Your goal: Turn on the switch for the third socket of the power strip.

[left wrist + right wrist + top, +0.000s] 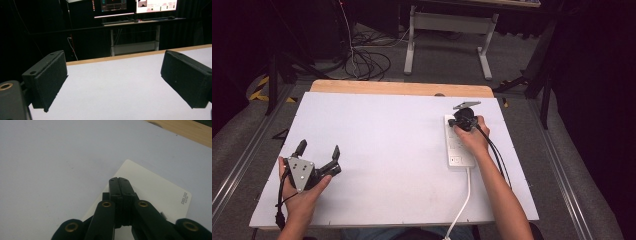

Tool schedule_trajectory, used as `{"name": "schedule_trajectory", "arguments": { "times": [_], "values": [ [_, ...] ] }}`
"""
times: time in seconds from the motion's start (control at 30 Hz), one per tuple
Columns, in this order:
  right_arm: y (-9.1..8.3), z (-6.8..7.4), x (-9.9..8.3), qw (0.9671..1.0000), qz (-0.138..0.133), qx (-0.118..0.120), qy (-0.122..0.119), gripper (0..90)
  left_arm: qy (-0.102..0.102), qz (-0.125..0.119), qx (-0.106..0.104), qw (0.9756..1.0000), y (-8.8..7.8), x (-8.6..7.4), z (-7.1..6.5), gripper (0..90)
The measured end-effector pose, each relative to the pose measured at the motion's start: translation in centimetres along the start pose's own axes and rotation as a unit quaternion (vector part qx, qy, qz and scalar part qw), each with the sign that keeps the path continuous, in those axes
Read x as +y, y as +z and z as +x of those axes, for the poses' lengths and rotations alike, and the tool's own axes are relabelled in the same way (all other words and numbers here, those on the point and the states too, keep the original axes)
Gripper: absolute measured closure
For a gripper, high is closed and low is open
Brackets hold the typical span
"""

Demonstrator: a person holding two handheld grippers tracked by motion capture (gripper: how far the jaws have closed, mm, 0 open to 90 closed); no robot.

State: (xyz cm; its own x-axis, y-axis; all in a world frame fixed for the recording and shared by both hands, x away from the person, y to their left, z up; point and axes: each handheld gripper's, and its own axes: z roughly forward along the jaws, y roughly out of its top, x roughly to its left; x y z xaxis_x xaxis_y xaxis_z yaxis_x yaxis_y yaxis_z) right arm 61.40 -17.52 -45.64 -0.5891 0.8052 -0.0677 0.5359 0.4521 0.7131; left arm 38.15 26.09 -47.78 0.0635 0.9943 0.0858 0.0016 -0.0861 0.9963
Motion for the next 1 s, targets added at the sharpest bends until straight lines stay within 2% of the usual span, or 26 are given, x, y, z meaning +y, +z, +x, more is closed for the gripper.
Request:
{"name": "schedule_trajectory", "arguments": {
  "times": [0.27, 0.37, 1.0],
  "values": [
    [0.03, 0.15, -0.14, 1.0, 0.003, 0.001, 0.001, 90.0, 0.0, 0.0, 0.0, 1.0, 0.0, -0.01, -0.02, 7.5],
    [0.01, 0.38, -0.14, 1.0, 0.004, -0.007, -0.006, 90.0, 0.002, 0.001, 0.0, 1.0, 0.0, -0.01, -0.02, 7.5],
    [0.02, 0.22, -0.18, 1.0, 0.002, -0.001, 0.0, 90.0, 0.004, 0.002, 0.0, 1.0, 0.05, -0.05, -0.08, 7.5]
  ]
}}
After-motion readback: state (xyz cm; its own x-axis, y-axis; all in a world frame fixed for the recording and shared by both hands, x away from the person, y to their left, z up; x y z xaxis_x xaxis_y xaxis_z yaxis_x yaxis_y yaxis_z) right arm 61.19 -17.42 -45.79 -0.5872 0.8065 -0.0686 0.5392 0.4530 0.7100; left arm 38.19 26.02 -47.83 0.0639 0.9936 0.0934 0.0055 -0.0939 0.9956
